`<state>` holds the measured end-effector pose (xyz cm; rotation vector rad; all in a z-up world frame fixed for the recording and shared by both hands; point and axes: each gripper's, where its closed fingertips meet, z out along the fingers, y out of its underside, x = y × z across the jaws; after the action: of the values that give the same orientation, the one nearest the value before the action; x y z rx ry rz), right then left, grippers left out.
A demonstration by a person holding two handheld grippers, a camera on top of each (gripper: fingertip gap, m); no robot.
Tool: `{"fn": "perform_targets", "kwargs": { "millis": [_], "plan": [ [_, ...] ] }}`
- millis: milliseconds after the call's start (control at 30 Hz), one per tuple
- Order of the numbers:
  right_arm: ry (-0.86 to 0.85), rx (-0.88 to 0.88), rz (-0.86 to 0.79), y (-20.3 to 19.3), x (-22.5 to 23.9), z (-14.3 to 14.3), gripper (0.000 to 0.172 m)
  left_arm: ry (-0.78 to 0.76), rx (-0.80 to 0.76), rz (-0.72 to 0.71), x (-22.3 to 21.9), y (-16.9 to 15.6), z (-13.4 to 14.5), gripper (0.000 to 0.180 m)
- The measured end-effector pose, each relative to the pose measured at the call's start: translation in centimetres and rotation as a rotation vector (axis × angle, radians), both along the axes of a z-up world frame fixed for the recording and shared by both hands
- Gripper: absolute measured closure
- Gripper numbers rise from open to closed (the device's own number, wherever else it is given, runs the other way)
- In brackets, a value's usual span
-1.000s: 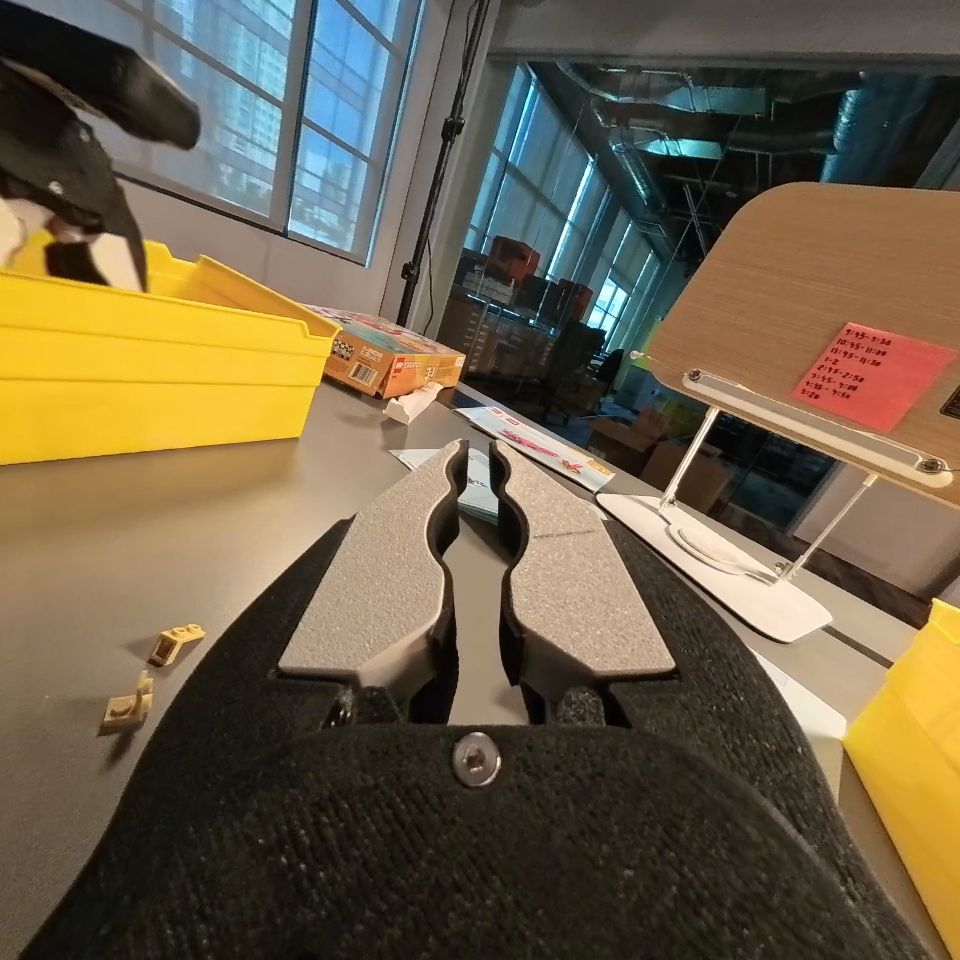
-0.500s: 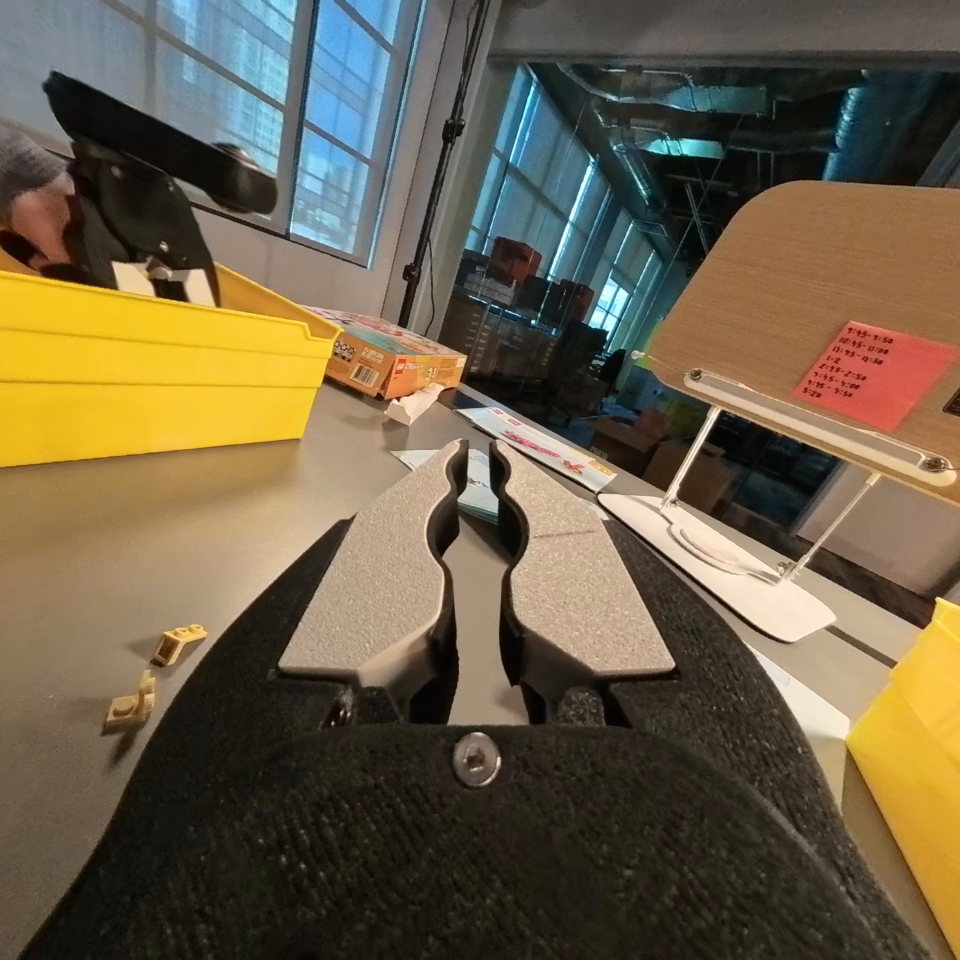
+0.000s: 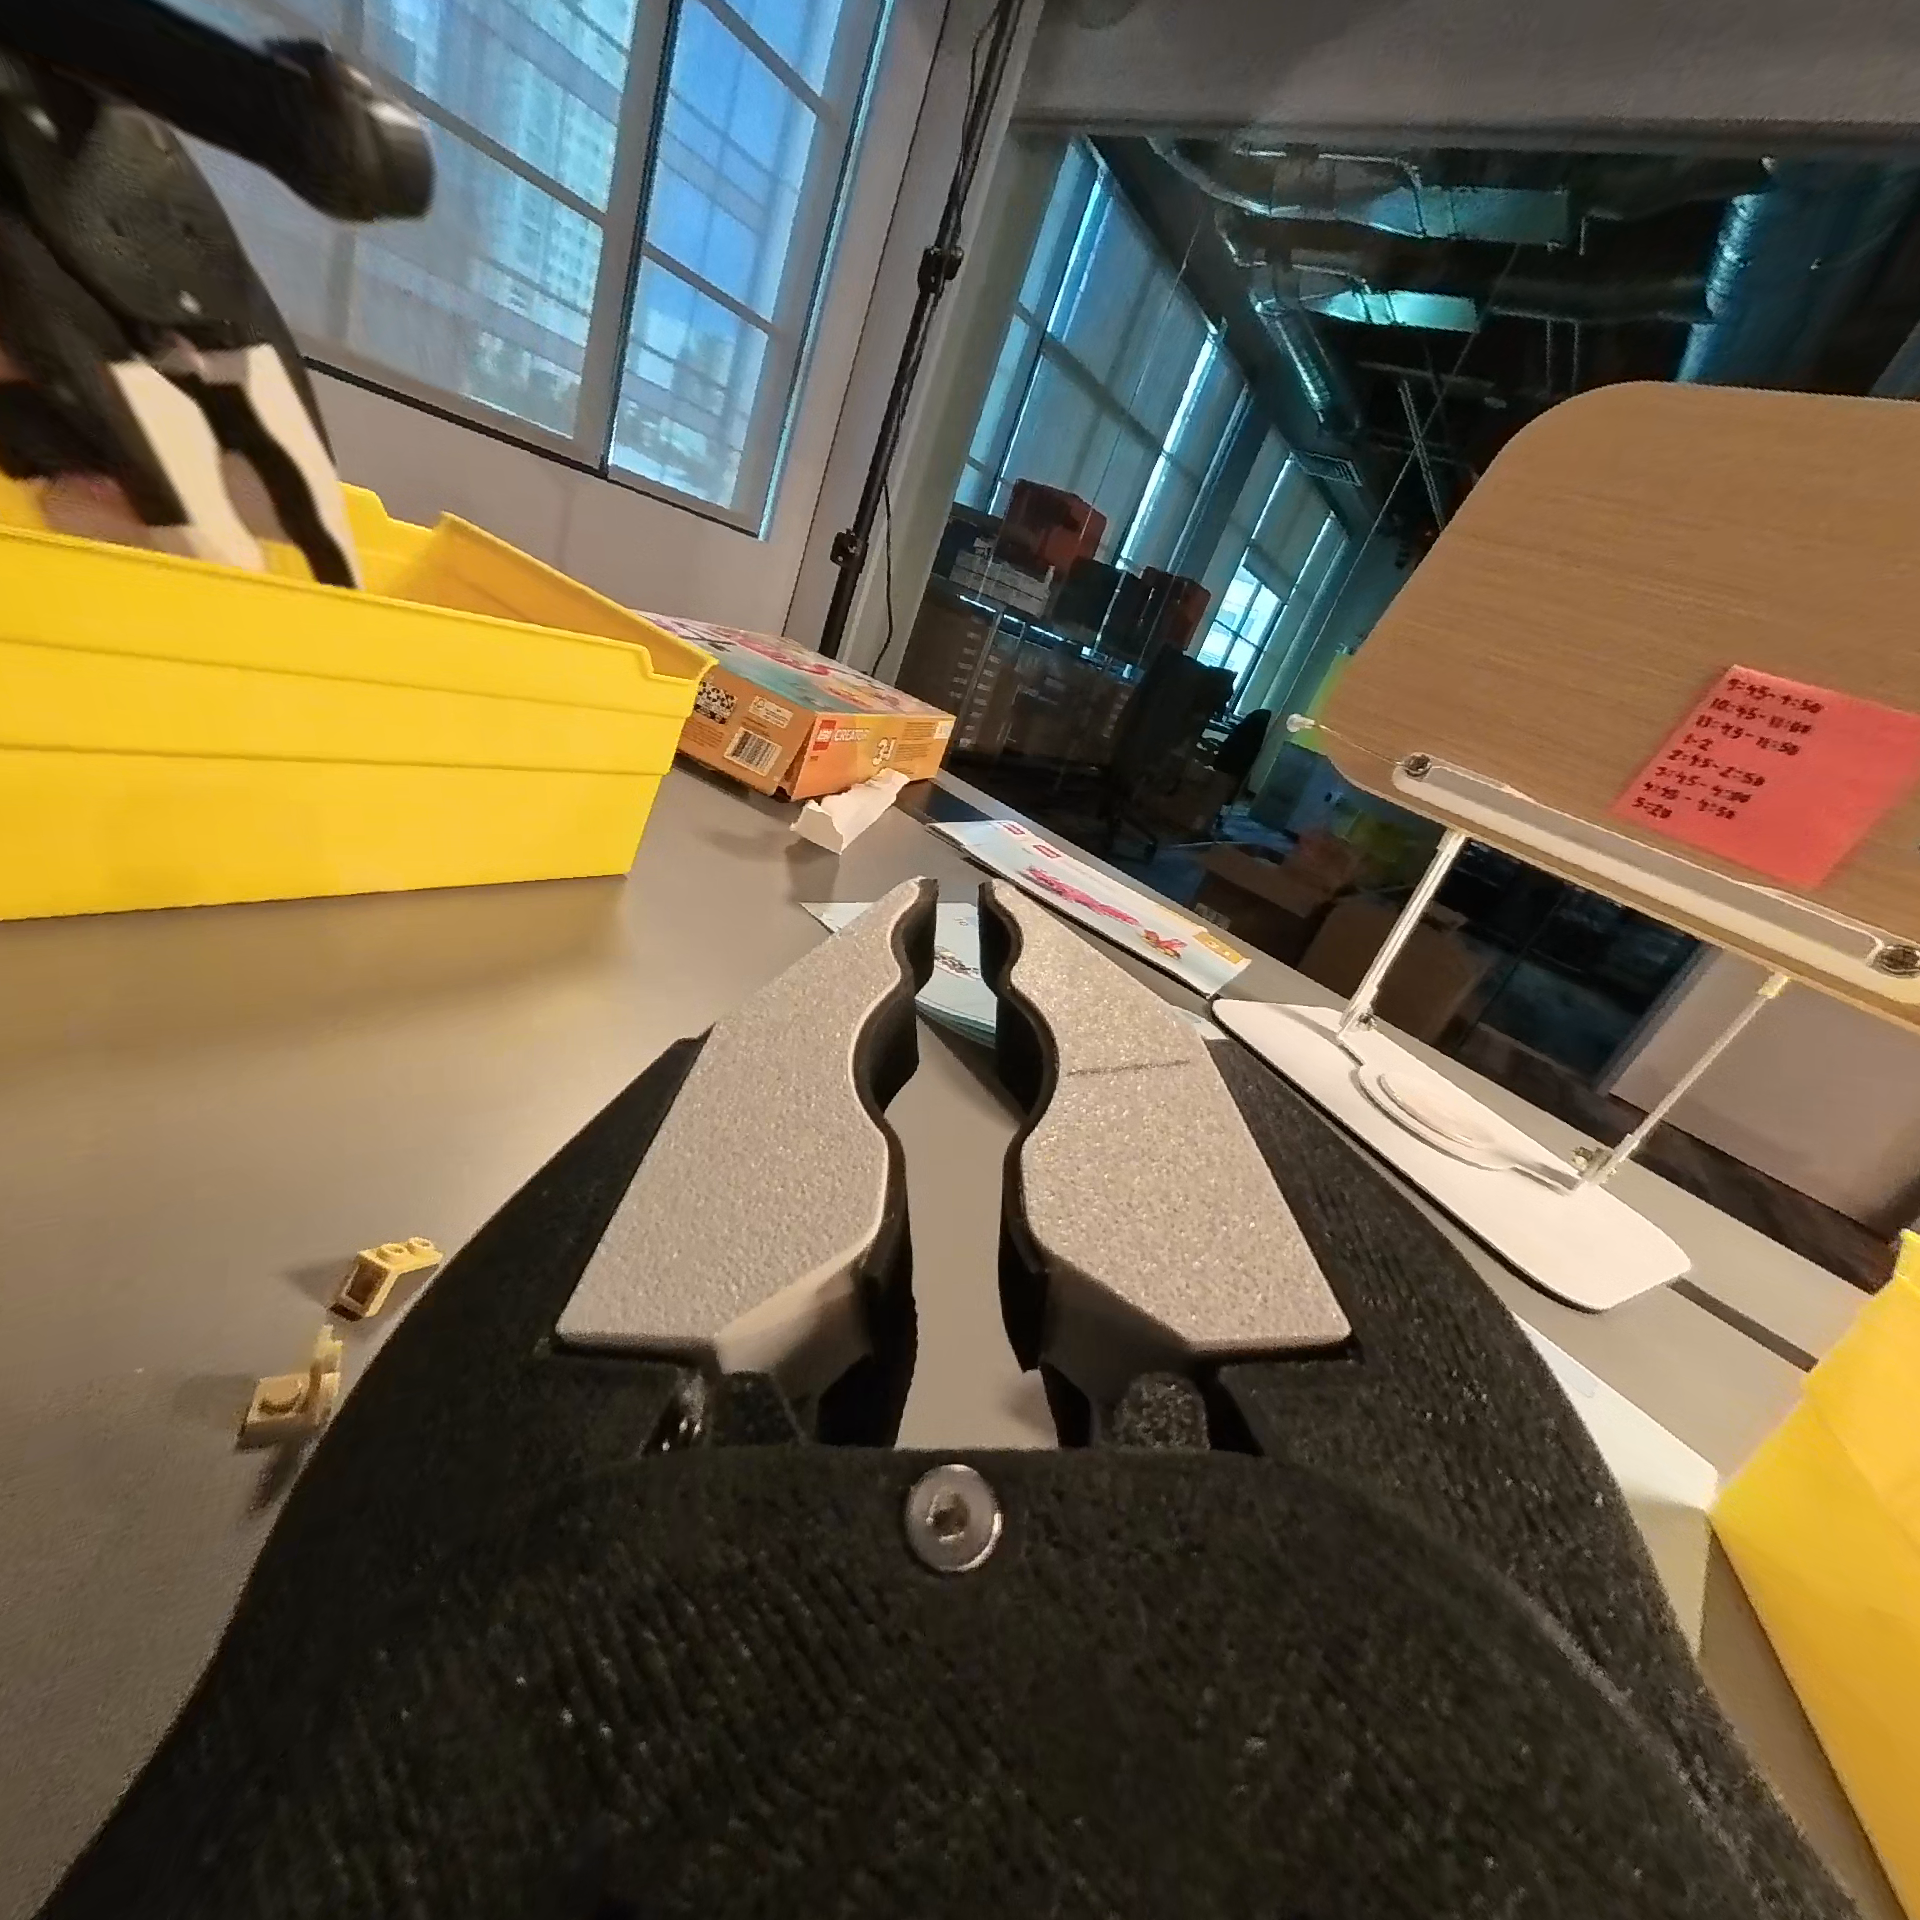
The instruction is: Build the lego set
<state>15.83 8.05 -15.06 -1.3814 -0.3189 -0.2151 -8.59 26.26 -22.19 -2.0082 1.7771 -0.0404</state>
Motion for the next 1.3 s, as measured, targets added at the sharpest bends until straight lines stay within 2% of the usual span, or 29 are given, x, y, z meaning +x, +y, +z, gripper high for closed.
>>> {"fn": "perform_targets", "kwargs": {
  "millis": [67,233,300,367,500,600,667,767,867,900,1000,1100,1167,1300],
  "plan": [
    [0.003,-0.001,-0.001,0.0,0.0,0.0,0.166,0.074,0.078,0.059,-0.6,1.8,-0.4,0.145],
    [0.006,-0.003,-0.003,0.1,0.1,0.0,0.166,0.169,-0.053,0.120,0.2,1.5,-2.8,0.121],
    [0.007,-0.001,-0.001,0.1,0.1,0.0,0.166,0.166,-0.148,0.161,0.4,1.0,-3.5,0.123],
    [0.009,-0.002,0.002,0.1,0.1,0.0,0.166,0.123,-0.262,0.167,1.2,-0.1,-3.7,0.133],
    [0.010,-0.004,0.016,0.1,-0.1,0.0,0.166,0.057,-0.492,0.065,3.0,-3.8,-3.3,0.143],
    [0.008,-0.003,0.021,0.1,-0.2,0.0,0.166,-0.044,-0.456,0.087,3.9,-2.3,-0.8,0.144],
    [0.007,-0.004,0.021,0.1,-0.2,0.0,0.166,-0.083,-0.321,0.174,3.5,1.0,1.0,0.149],
    [0.012,-0.003,0.019,0.1,-0.1,0.0,0.166,0.063,-0.113,0.231,0.8,4.8,1.9,0.163],
    [0.016,-0.003,0.018,0.1,0.0,0.0,0.166,0.329,-0.069,0.215,-2.0,5.0,0.8,0.180],
    [0.015,-0.003,0.018,0.1,0.0,0.0,0.166,0.417,-0.058,0.207,-2.9,5.0,0.4,0.180],
    [0.014,-0.004,0.019,0.1,0.0,0.0,0.166,0.636,-0.137,0.204,-5.4,3.6,-1.0,0.180],
    [0.013,-0.005,0.022,0.1,0.0,0.0,0.166,0.722,-0.187,0.201,-6.3,2.7,-2.1,0.180],
    [0.010,-0.004,0.023,0.1,0.0,0.0,0.167,0.692,-0.186,0.192,-5.7,2.8,-2.5,0.180],
    [-0.012,-0.014,0.018,0.2,-0.1,-0.2,0.167,0.383,-0.395,0.150,-0.3,0.4,-3.0,0.180]
  ]
}}
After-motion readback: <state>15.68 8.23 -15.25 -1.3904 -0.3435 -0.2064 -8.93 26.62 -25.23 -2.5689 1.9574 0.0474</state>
